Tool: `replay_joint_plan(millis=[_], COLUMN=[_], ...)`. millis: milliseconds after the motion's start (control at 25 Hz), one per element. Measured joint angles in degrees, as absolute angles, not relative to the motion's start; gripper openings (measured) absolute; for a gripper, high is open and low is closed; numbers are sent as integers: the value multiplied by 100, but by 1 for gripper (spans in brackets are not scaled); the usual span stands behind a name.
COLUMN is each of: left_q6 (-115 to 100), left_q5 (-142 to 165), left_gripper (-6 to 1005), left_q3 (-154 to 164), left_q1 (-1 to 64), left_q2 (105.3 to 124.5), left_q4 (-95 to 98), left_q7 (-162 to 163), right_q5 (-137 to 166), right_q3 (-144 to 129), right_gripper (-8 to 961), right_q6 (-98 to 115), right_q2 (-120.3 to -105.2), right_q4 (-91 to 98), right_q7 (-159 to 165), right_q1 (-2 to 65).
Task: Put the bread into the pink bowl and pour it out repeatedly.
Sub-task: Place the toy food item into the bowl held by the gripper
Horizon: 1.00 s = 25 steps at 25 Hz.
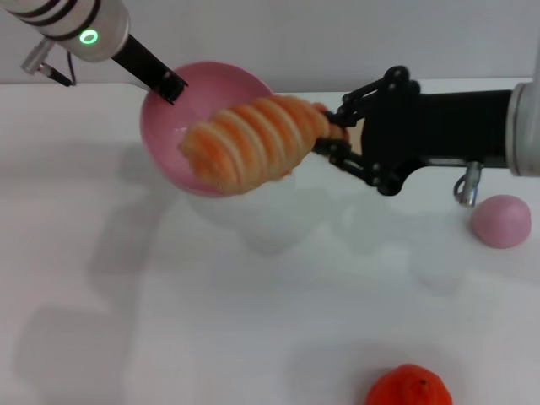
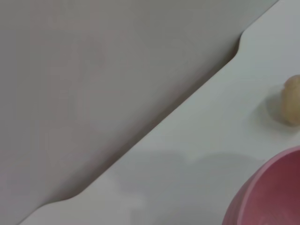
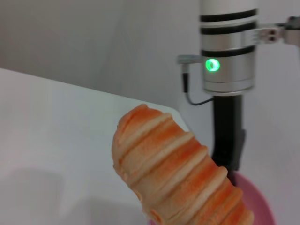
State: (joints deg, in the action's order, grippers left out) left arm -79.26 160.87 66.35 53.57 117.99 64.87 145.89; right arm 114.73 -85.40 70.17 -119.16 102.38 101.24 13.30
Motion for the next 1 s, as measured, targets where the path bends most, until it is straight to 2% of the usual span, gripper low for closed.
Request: replay_joint_plan(millis=[600, 1000], left_q6=[-7916, -7881], left_q5=[15406, 14835], left_gripper=[42, 42], left_q3=[7271, 7772], left_q1=[5178, 5172], left_q2=[11818, 11838], left_q4=[6486, 6486], left_q7=[14662, 14695], right_q5=[11516, 11472], right_q3=[-7772, -8053], right_gripper=[178, 175], right_q6=[7052, 7020], right_q2=[-11901, -11892], right_q4=[10034, 9574], right_q7=[9950, 9721], right_q1=[1088, 1183])
